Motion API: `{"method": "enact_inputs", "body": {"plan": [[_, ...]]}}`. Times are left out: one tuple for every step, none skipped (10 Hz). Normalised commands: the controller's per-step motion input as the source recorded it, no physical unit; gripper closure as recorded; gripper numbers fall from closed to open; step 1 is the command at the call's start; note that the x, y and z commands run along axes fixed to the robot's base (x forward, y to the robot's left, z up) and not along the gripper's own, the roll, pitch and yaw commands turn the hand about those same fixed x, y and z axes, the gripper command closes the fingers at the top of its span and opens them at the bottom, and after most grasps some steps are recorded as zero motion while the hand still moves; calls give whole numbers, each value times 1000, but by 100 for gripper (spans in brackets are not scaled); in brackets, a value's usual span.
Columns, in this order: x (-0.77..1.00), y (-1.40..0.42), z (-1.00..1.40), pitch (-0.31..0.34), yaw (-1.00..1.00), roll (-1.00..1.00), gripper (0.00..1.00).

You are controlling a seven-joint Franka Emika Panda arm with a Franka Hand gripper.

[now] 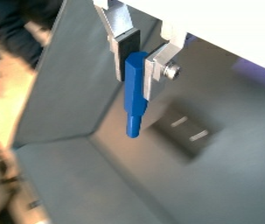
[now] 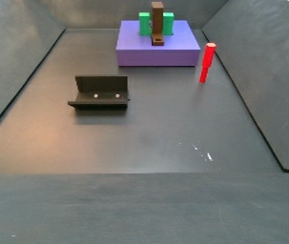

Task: Pick up the blue object. Move up. Place the blue object on the fixture. Regrasp the blue object. Move to above the board. Insert the blue object.
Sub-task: Move to above the board.

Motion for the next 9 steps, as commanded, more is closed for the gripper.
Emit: {"method": "enact_inputs", "body": {"plan": [[-1072,-1400,318,177,-117,-1000,100],[-1099,-1400,281,181,-98,-1000,100],[-1098,-1400,285,188,-81,-1000,100],[-719,-891,172,186,-69,-1000,100],[-341,-382,65,184,-48,-1000,100],[-196,-205,32,178,-41,-1000,100],[-137,-103,35,155,-21,-1000,100],[-105,-41,7,131,-17,-1000,100],[-81,-7,7,78,-7,-781,100]]}}
